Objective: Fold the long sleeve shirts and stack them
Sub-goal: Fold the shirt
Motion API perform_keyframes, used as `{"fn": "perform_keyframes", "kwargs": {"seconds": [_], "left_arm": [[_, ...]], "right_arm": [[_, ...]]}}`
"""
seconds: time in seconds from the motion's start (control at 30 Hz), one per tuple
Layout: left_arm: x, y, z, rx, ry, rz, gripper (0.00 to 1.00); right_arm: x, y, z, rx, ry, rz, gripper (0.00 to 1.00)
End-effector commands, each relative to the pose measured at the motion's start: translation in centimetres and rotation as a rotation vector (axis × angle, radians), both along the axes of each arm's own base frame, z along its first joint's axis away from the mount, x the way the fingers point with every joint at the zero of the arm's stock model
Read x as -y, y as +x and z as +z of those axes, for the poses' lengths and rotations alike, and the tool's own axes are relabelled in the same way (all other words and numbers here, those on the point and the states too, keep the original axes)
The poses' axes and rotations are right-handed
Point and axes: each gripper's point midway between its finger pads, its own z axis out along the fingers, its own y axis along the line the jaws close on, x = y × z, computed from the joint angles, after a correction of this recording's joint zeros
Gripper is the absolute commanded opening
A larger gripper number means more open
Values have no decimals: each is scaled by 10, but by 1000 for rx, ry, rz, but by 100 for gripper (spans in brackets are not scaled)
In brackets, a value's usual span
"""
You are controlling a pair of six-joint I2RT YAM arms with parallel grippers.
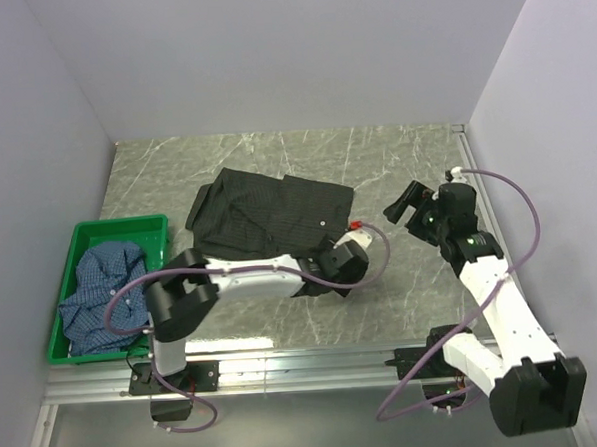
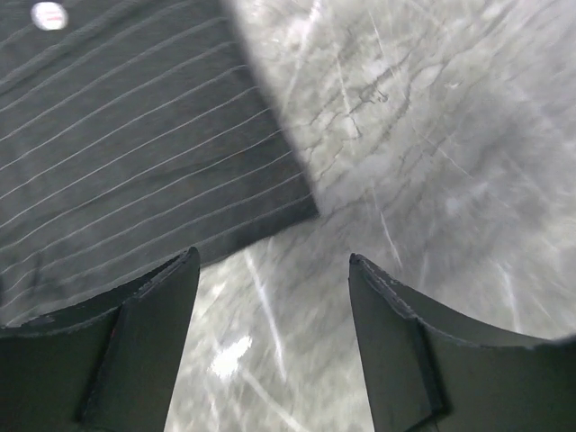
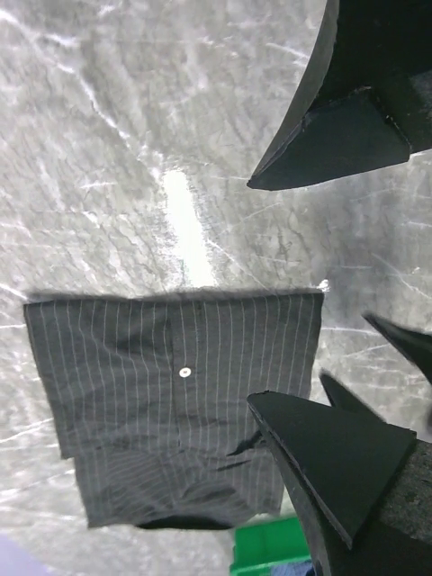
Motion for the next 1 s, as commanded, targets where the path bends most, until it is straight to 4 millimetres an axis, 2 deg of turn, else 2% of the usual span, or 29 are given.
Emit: {"fn": "perform_keyframes", "kwargs": {"seconds": [0.0, 0.2, 0.33, 0.37, 0.43, 0.47, 0.5, 0.53, 0.57, 0.63, 0.67, 0.7, 0.73, 0.77, 0.83, 0.87, 0.93, 0.97], "left_arm": [[15, 16, -4, 77, 52, -20, 73], [21, 21, -32, 73, 111, -15, 66], [16, 22, -48, 70, 134, 3, 54], [14, 22, -51, 65, 141, 10, 46], [9, 20, -58, 53, 151, 21, 37], [8, 19, -60, 50, 150, 24, 26], [8, 18, -59, 41, 134, 29, 19], [6, 17, -60, 37, 132, 32, 5], [5, 17, -58, 35, 126, 36, 0], [6, 17, -49, 24, 90, 47, 0], [10, 17, -37, 20, 48, 57, 0], [9, 18, -31, 16, 24, 61, 1], [14, 17, -23, 6, -18, 53, 1], [16, 17, -8, 2, -68, 62, 0], [16, 20, 2, -20, -116, 69, 1], [19, 18, 12, -28, -156, 65, 1], [18, 20, 18, -39, -184, 72, 1], [18, 20, 21, -47, -200, 70, 0]], "right_arm": [[4, -10, 2, 20, 21, -21, 100], [2, -17, -18, -13, 52, -16, 100], [-15, -17, -26, -7, 145, 36, 100], [-18, -16, -28, -6, 162, 44, 100], [-24, -14, -32, 3, 203, 58, 100], [-30, -13, -35, -7, 227, 78, 100], [-32, -10, -34, 8, 239, 85, 100], [-33, -11, -41, -5, 253, 83, 100], [-35, -9, -46, -15, 265, 83, 100], [-38, -5, -52, -7, 299, 77, 100], [-41, -7, -62, -49, 321, 78, 100], [-44, -1, -60, -21, 352, 79, 100], [-46, 1, -71, -54, 368, 75, 100], [-49, 1, -76, -65, 385, 77, 100], [-59, 6, -77, -56, 437, 103, 100], [-62, 6, -88, -94, 452, 102, 100], [-72, 12, -89, -91, 490, 122, 100], [-75, 12, -101, -128, 503, 118, 100]]}}
